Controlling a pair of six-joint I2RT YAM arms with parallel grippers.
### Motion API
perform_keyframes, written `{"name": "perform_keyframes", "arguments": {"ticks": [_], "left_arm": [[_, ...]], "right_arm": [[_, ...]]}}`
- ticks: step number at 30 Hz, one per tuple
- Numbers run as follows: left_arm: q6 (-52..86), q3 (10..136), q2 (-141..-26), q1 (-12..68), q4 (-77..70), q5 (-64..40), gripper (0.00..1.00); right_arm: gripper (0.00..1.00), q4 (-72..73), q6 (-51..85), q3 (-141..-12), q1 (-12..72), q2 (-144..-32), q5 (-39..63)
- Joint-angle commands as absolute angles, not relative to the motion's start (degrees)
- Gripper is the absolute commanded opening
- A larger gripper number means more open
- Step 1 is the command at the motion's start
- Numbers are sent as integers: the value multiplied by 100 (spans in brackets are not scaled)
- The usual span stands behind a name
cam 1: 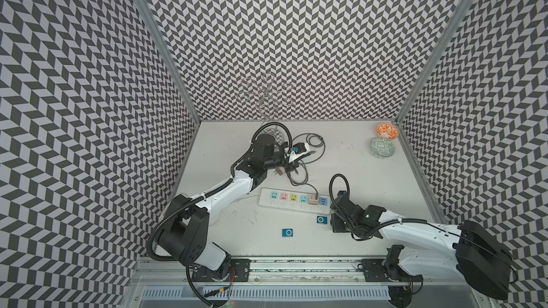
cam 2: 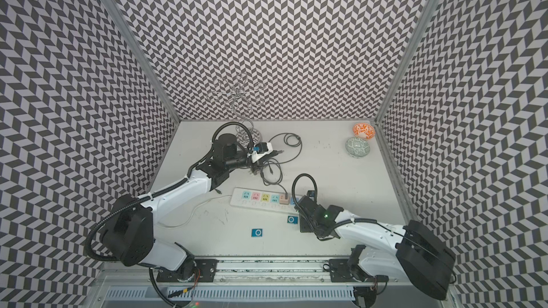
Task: Charge mp3
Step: Adjust the mp3 player at the center of the board.
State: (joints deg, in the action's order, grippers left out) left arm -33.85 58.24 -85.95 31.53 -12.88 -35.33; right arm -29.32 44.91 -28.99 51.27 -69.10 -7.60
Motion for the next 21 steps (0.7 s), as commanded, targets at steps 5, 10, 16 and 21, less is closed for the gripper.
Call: {"name": "perform_keyframes", "arguments": {"ticks": [5, 10, 16, 21], "left_arm": [[-3489, 5996, -8679, 3182, -1141, -3539, 0], [-3485, 5959, -8693, 3182, -1169, -3542, 0], [-3489, 5961, -8714, 3182, -1195, -3537, 0], [-3480, 5942, -8727, 3181, -1221, -3542, 0]], "right_arm": [[51, -3109, 4385, -3103, 5157, -7211, -926], [49, -3438, 4354, -3222, 5161, -7320, -1003], [45, -3658, 4498, -3178, 5211, -7310, -1024], [38, -3662, 4658, -3231, 5212, -7363, -1163]]}}
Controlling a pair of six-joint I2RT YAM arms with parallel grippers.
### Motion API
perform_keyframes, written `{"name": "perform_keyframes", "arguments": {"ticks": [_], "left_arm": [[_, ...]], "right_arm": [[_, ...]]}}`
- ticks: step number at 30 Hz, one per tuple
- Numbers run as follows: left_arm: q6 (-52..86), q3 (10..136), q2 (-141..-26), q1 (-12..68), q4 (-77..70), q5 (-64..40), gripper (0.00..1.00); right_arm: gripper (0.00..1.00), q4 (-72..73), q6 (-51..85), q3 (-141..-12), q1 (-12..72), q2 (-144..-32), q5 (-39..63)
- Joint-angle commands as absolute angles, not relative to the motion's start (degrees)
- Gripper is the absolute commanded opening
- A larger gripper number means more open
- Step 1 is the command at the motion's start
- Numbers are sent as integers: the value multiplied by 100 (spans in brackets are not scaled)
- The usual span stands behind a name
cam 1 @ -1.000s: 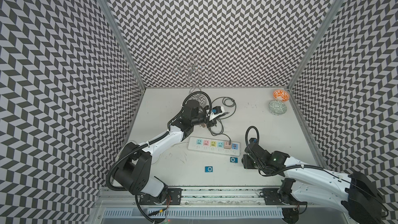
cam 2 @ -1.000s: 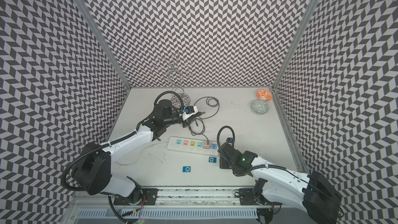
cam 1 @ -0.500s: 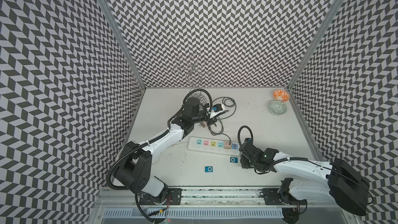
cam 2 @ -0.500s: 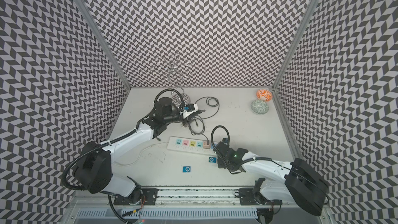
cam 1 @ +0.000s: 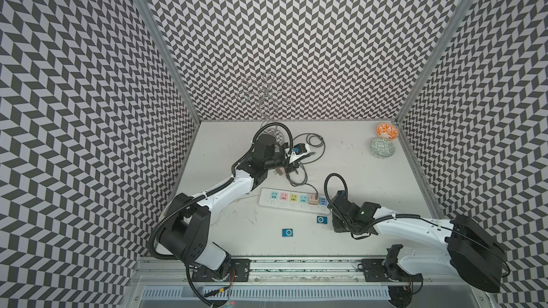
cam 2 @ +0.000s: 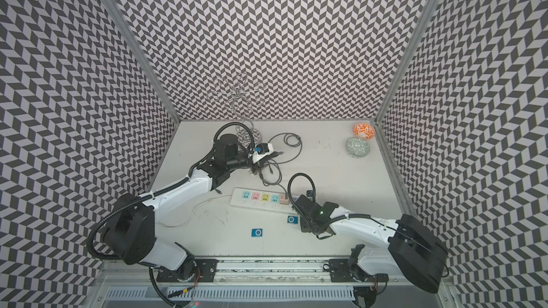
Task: Charge mp3
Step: Adjust the mp3 player at the center of the board.
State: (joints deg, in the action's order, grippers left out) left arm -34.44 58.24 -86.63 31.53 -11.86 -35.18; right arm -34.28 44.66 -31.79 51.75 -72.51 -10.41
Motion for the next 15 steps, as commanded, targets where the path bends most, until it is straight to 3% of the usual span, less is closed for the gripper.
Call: {"name": "perform_keyframes", "arguments": {"ticks": [1, 9, 15], "left_arm": [[-3475, 5946, -8732, 3182, -1217, -3550, 0], [-3480, 5932, -8701, 3173, -1230, -3516, 0], [-3498, 5937, -8673, 3148, -1213, -3490, 0]], "right_arm": [[37, -3670, 4658, -3284, 5212, -7407, -1214], [34, -3713, 4649, -3557, 5046, -7780, -1113], [28, -3724, 4138, -3704, 4246, -7575, -834]]}}
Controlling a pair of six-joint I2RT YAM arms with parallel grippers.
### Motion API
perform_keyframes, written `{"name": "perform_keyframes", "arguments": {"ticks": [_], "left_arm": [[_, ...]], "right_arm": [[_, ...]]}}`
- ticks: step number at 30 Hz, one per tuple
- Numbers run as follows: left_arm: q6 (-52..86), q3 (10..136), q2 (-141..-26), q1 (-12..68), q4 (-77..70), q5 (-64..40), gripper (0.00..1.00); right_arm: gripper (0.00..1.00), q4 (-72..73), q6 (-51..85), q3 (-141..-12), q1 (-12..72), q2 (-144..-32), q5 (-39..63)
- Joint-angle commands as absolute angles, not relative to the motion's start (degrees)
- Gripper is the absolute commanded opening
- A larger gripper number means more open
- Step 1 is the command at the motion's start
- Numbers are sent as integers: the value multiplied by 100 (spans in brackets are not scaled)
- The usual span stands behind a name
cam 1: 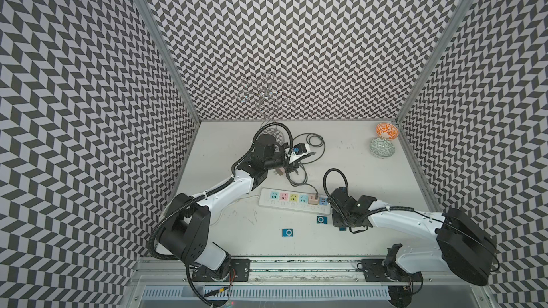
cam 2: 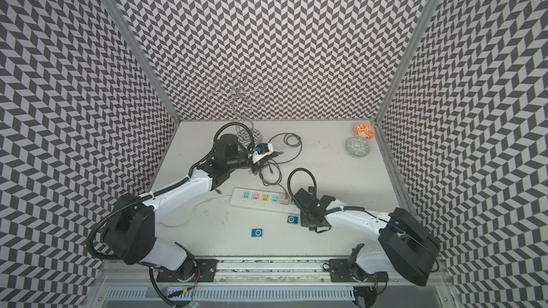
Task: Charge mp3
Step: Adjust the mp3 player at the center of the board.
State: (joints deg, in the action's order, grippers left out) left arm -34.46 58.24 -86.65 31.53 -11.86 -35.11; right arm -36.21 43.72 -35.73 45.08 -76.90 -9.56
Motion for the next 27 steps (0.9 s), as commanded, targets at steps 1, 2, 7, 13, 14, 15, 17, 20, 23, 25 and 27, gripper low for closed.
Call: {"name": "perform_keyframes", "arguments": {"ticks": [1, 2, 7, 13, 14, 15, 17, 20, 23, 25, 27], "left_arm": [[-3502, 5934, -8660, 3146, -1213, -3489, 0], [-3511, 5934, -8657, 3142, -1212, -3489, 0], [-3511, 5908, -8646, 3116, -1208, -3472, 0], [-3507, 5892, -8634, 3111, -1218, -3469, 0], [-3511, 5892, -8631, 3111, -1215, -3476, 0], [-3507, 5894, -8623, 3107, -1230, -3488, 0], [-3508, 5890, -8620, 3105, -1226, -3506, 0], [-3514, 5885, -8605, 3105, -1229, -3510, 0], [-3525, 5871, -8580, 3102, -1235, -3511, 0], [-3533, 5869, -8570, 3103, -1228, -3511, 0], [-3553, 5858, -8548, 3103, -1207, -3506, 0]], "right_arm": [[27, -3739, 4017, -3739, 4125, -7566, -826], [27, -3776, 3909, -3787, 4045, -7570, -834], [34, -3886, 3533, -3950, 3946, -7719, -689], [46, -3788, 3422, -3904, 3683, -7984, -588], [47, -3815, 3396, -3927, 3630, -7988, -597], [49, -3822, 3264, -3969, 3562, -8015, -562], [49, -3951, 3002, -4143, 3491, -8116, -544], [50, -4304, 2510, -4604, 3463, -8382, -555], [50, -4482, 2095, -4917, 3439, -8535, -473], [49, -4458, 1876, -4927, 3284, -8586, -105], [47, -4640, 1799, -4964, 3186, -8714, -68]]}}
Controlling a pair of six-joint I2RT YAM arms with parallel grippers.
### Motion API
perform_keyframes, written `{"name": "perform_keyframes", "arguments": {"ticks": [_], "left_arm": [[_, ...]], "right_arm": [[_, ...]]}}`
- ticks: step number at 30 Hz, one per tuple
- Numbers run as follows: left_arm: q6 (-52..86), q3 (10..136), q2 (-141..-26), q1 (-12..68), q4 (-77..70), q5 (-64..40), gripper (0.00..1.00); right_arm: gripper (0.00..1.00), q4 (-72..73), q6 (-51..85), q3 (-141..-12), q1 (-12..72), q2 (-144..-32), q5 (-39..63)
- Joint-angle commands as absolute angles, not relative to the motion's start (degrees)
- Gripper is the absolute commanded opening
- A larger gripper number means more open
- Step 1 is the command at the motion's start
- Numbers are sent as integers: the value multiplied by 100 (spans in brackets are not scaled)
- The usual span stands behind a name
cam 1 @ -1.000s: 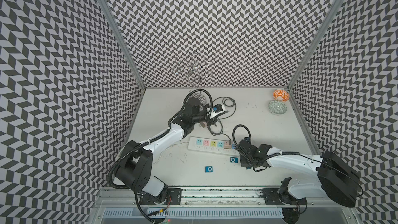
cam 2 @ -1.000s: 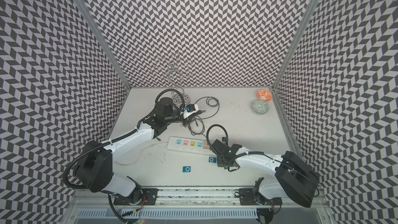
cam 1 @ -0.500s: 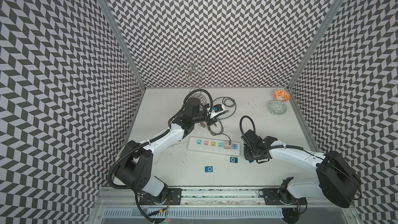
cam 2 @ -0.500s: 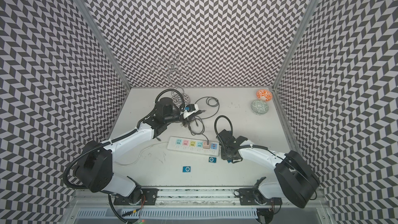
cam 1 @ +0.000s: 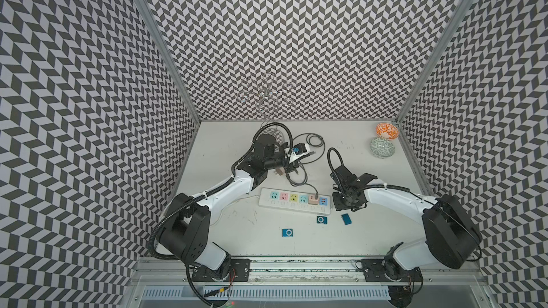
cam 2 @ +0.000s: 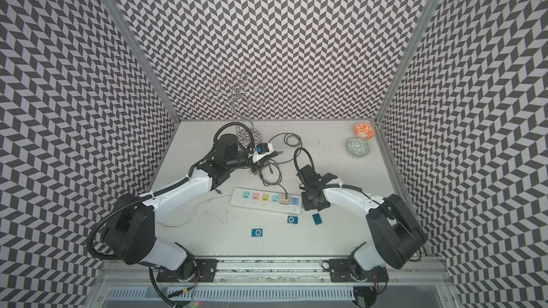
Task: Charge mp3
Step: Adjust the mp3 player at the center of the board, then pick up the MP3 player from the center of the board.
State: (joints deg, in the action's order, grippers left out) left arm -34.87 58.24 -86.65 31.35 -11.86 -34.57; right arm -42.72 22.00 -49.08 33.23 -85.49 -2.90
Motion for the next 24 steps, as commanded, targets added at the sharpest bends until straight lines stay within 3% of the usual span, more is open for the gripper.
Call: {"name": "perform_keyframes", "arguments": {"ticks": [1, 17, 24], "left_arm": [[-3559, 5855, -8543, 3105, -1200, -3502, 0], [-3534, 5807, -8517, 3094, -1244, -3603, 0], [-3533, 5793, -8503, 3094, -1246, -3602, 0]], "right_arm": [[46, -4767, 1754, -5007, 3145, -8810, -79], [45, -5080, 1558, -5032, 3131, -9046, 391], [40, -5019, 1582, -4926, 3131, -9210, 412]]}}
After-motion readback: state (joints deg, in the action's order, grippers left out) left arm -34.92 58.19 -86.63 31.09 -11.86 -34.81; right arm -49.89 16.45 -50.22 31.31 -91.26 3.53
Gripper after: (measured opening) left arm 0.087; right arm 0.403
